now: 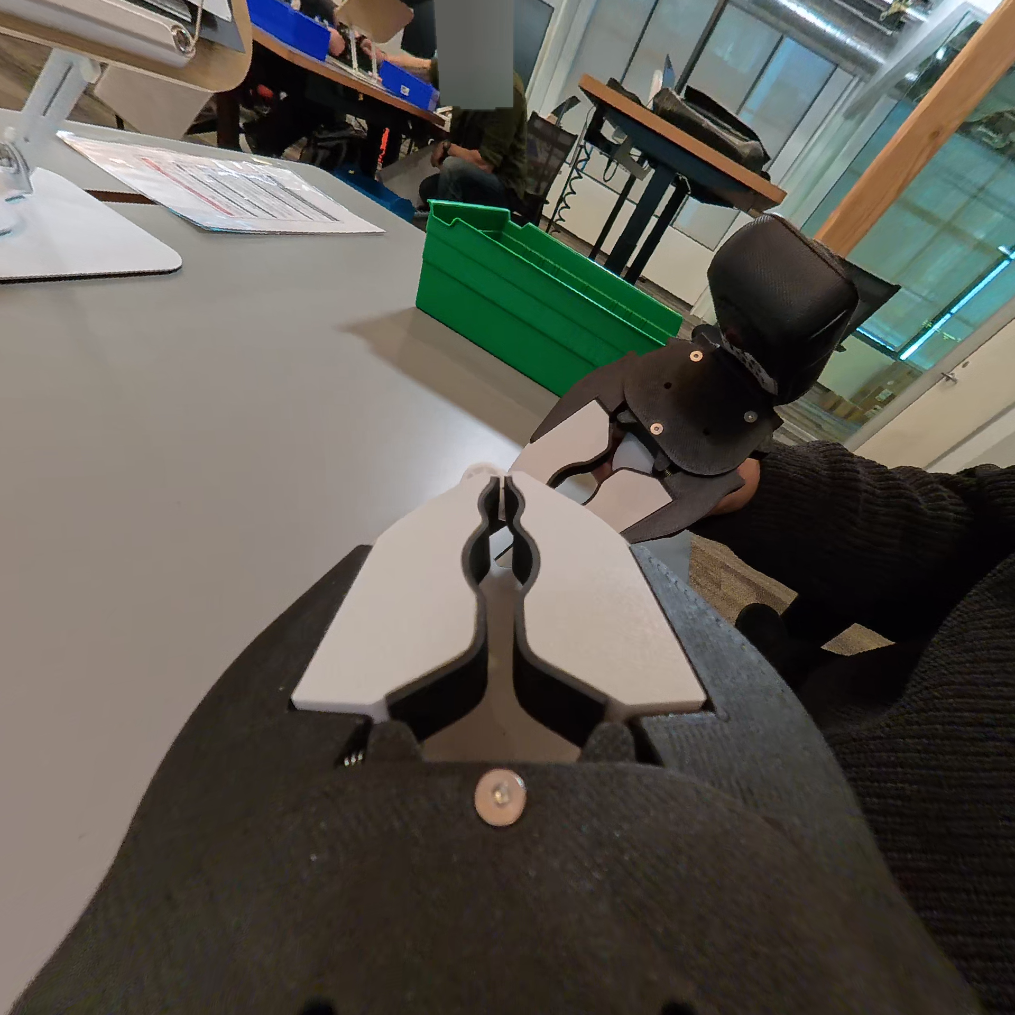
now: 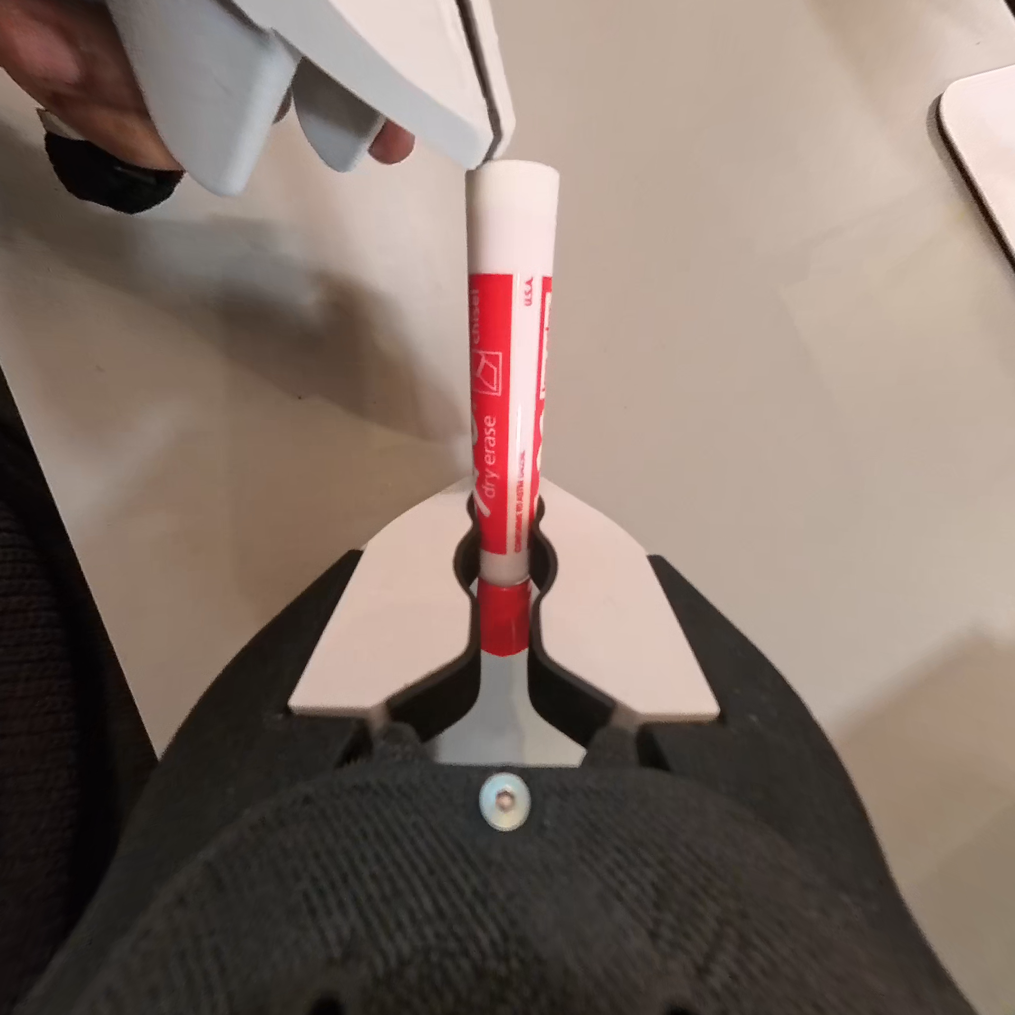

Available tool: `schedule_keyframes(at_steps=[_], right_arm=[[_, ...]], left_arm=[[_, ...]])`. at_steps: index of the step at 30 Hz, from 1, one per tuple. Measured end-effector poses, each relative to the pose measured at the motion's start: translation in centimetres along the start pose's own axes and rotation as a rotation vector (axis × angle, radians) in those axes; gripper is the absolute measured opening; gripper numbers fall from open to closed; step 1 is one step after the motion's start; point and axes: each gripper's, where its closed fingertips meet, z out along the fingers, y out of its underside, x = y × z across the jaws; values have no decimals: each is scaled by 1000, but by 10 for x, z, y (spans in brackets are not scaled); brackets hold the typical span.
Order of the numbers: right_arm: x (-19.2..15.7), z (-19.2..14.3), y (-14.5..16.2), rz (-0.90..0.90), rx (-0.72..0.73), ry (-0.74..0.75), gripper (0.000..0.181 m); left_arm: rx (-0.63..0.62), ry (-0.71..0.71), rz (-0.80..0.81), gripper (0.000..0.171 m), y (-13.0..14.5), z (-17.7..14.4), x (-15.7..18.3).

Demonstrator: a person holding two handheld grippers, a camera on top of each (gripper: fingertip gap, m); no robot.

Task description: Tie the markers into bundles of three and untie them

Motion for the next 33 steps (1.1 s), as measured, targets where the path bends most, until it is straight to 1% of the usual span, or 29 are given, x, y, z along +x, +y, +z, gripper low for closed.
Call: schedule_keyframes(at_steps=[2,5,8,11,13,14,16,17,19,20,21,22,23,24,25,27,28,29,31,33], right_arm=[[0,0,0,1,0,2,14],[2,0,1,8,-7,9,14],[4,0,1,24,-2,12,14],[5,-1,0,43,12,0,14],[5,-1,0,47,15,-2,14],[5,0,0,47,17,-3,14],[5,1,-2,49,23,-10,14],[5,1,-3,48,24,-13,14],[4,3,-4,42,22,-13,14],[4,4,-4,39,22,-14,14],[4,5,-5,38,22,-16,14],[4,6,-6,37,23,-18,14],[3,7,-7,35,22,-20,14],[3,8,-7,32,20,-23,14],[2,10,-7,28,16,-26,14],[1,13,-8,20,9,-30,14],[0,15,-8,17,8,-33,14],[-1,16,-9,13,8,-35,14],[-2,17,-13,-2,17,-27,14],[-1,18,-18,-11,29,-18,14]], left_arm=[[3,-11,7,9,-1,-1,-1],[18,-9,18,36,-4,-1,1],[12,-45,91,46,-5,-1,1],[37,-65,154,42,-19,-8,6],[76,-91,186,40,-41,-21,8],[93,-128,214,40,-54,-32,4],[128,-274,303,41,-86,-66,-12],[152,-374,358,41,-105,-91,-23],[192,-627,439,41,-140,-155,-50],[211,-755,448,39,-153,-192,-64],[223,-884,426,33,-161,-231,-78],[211,-981,389,32,-161,-265,-91],[168,-1040,342,31,-153,-294,-104],[104,-1077,277,30,-138,-316,-117],[16,-1075,199,31,-117,-331,-129],[-185,-1014,44,32,-68,-347,-145],[-254,-1009,-3,30,-50,-354,-151],[-296,-1049,-14,26,-38,-364,-158],[-314,-1152,26,17,-30,-379,-169],[-343,-1137,39,15,-22,-373,-170]])
